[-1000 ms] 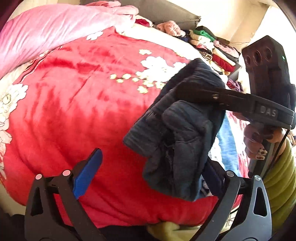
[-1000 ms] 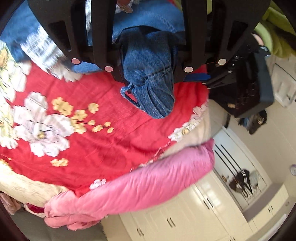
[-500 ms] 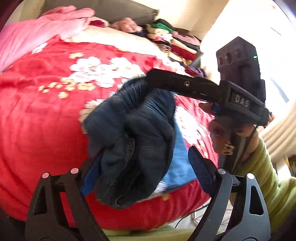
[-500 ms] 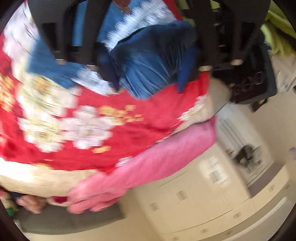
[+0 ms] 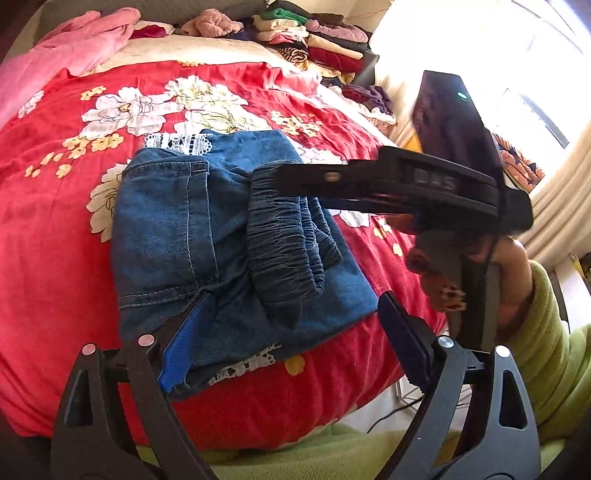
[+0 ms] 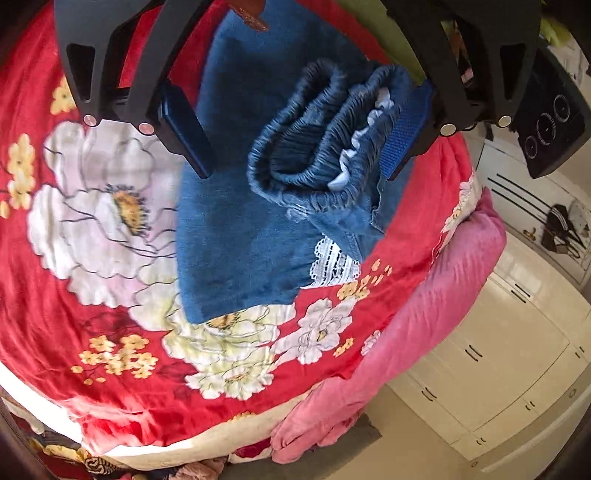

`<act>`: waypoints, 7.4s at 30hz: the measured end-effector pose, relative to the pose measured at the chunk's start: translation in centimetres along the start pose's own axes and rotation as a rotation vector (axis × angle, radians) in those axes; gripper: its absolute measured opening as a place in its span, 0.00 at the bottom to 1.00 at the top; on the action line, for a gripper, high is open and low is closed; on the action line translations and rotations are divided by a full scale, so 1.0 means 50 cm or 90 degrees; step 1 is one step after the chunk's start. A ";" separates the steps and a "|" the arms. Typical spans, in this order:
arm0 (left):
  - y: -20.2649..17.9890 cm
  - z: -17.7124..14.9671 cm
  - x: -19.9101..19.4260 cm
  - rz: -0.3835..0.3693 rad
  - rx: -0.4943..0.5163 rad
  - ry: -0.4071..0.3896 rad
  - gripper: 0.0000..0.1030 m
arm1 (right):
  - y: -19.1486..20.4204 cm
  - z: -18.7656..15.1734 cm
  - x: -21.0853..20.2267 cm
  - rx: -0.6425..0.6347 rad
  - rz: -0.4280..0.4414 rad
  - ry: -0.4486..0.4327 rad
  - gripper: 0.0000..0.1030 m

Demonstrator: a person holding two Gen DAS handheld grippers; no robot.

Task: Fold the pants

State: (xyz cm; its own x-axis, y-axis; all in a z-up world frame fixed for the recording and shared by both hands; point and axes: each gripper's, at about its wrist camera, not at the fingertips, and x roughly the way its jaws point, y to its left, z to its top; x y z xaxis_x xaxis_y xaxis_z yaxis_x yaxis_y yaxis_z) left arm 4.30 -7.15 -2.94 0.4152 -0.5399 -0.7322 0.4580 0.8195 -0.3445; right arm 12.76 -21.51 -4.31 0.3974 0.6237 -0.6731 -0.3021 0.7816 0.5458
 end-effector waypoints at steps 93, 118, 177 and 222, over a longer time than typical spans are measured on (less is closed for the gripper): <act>0.039 0.147 -0.095 0.204 0.064 -0.106 0.90 | 0.126 -0.128 -0.229 -0.270 -0.098 -0.173 0.74; 0.049 0.115 -0.081 0.240 0.063 -0.091 0.91 | 0.077 -0.072 -0.204 -0.195 -0.201 -0.181 0.74; 0.097 0.077 -0.059 0.260 -0.021 -0.079 0.91 | 0.045 -0.074 -0.162 -0.143 -0.276 -0.196 0.96; 0.032 -0.050 -0.122 0.273 -0.057 -0.069 0.91 | 0.059 -0.194 -0.188 -0.096 -0.301 -0.153 0.96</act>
State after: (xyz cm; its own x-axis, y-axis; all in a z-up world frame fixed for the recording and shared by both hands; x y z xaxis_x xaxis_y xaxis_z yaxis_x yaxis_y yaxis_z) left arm 0.56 -2.08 -0.51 0.6343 -0.1614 -0.7561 0.1593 0.9843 -0.0765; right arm -0.27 -24.97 -1.21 0.7010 0.1973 -0.6853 -0.1560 0.9801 0.1226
